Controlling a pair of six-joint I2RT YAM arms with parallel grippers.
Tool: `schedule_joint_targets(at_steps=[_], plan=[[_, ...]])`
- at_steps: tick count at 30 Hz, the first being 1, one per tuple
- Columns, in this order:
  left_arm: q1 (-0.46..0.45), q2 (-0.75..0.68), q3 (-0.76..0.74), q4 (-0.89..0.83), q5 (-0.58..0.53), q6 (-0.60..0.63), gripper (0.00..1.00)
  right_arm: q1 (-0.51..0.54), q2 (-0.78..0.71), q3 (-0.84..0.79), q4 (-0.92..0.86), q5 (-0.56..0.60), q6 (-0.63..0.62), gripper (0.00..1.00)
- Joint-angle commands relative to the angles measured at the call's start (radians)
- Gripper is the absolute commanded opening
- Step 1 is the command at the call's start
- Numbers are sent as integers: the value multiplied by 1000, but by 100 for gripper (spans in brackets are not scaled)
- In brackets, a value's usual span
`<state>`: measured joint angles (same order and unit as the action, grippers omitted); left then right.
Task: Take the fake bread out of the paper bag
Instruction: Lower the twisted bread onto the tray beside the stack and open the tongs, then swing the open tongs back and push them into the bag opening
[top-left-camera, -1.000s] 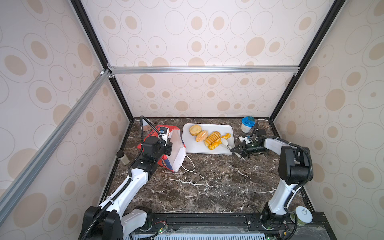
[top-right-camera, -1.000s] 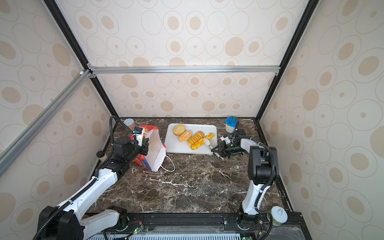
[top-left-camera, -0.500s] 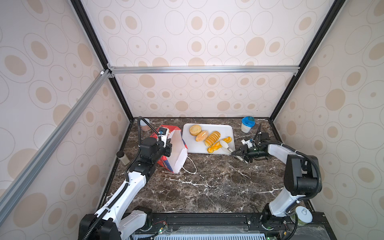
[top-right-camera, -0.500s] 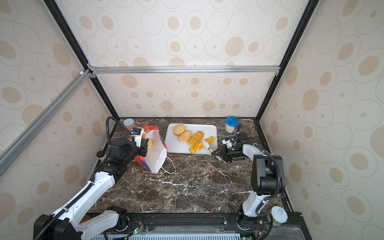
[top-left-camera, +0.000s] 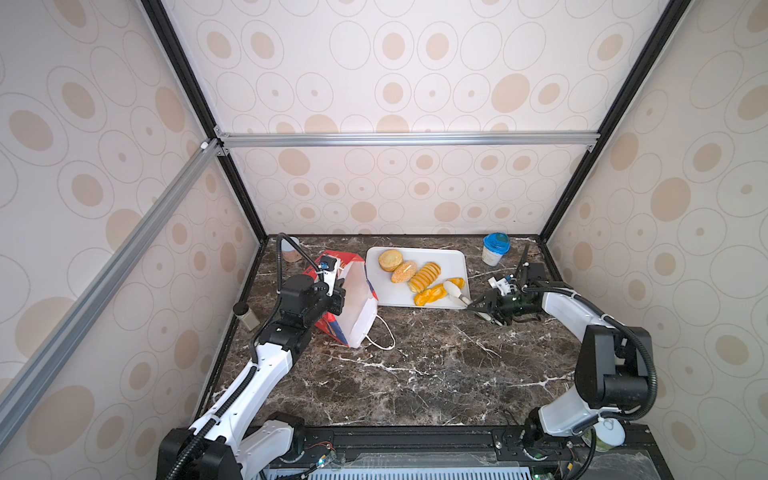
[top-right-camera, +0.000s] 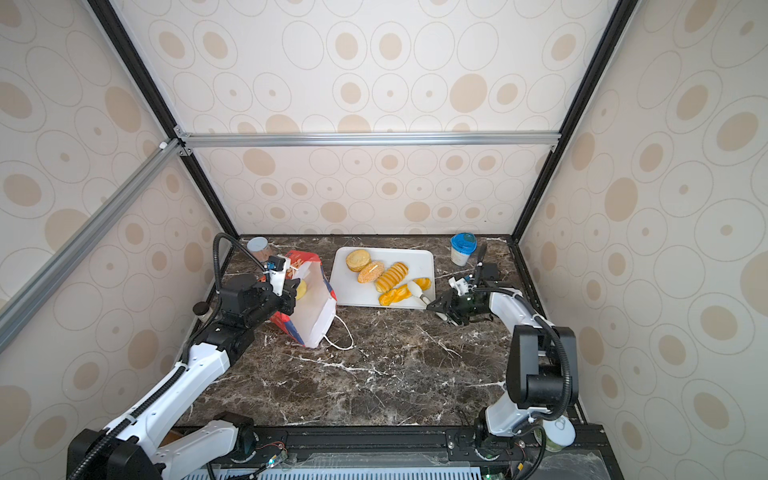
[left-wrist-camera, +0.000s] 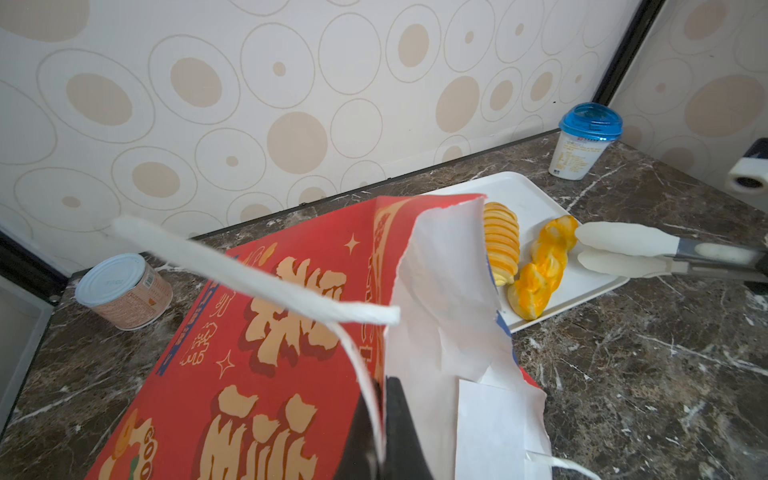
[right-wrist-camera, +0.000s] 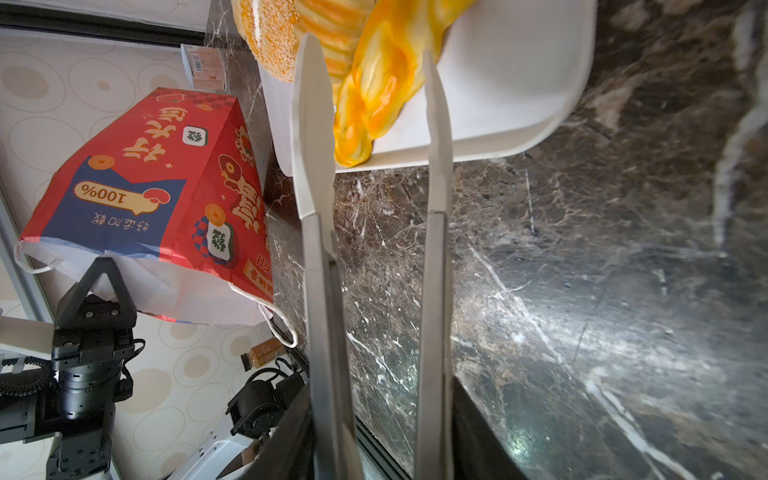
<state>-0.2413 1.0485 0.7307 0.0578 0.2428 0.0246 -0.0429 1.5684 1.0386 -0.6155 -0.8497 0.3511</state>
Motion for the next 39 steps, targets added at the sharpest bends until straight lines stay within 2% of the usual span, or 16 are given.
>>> schedule_joint_targets(at_steps=[1, 7, 14, 20, 22, 26, 30, 33, 35, 39], plan=[[-8, -36, 8, -5, 67, 60, 0, 19, -63, 6, -50, 8, -10, 45], [-49, -71, -14, -49, 70, 116, 0, 108, -149, 39, -85, 6, 27, 45], [-144, -86, -6, -161, -19, 159, 0, 380, -297, 84, -84, -12, 164, 45], [-174, -122, -36, -148, -145, 116, 0, 583, -400, 45, -17, -5, 280, 45], [-193, -135, -45, -135, -204, 105, 0, 648, -408, 8, 55, -1, 322, 45], [-257, -151, -58, -124, -328, 110, 0, 751, -339, -64, 253, -10, 399, 44], [-298, -164, -64, -121, -400, 85, 0, 801, -190, -47, 360, -14, 375, 43], [-338, -182, -79, -113, -463, 66, 0, 805, -99, -24, 403, 31, 333, 42], [-369, -190, -83, -116, -510, 64, 0, 805, -34, 11, 371, 50, 283, 42], [-412, -208, -79, -130, -611, 46, 0, 804, 107, 59, 379, 45, 234, 40]])
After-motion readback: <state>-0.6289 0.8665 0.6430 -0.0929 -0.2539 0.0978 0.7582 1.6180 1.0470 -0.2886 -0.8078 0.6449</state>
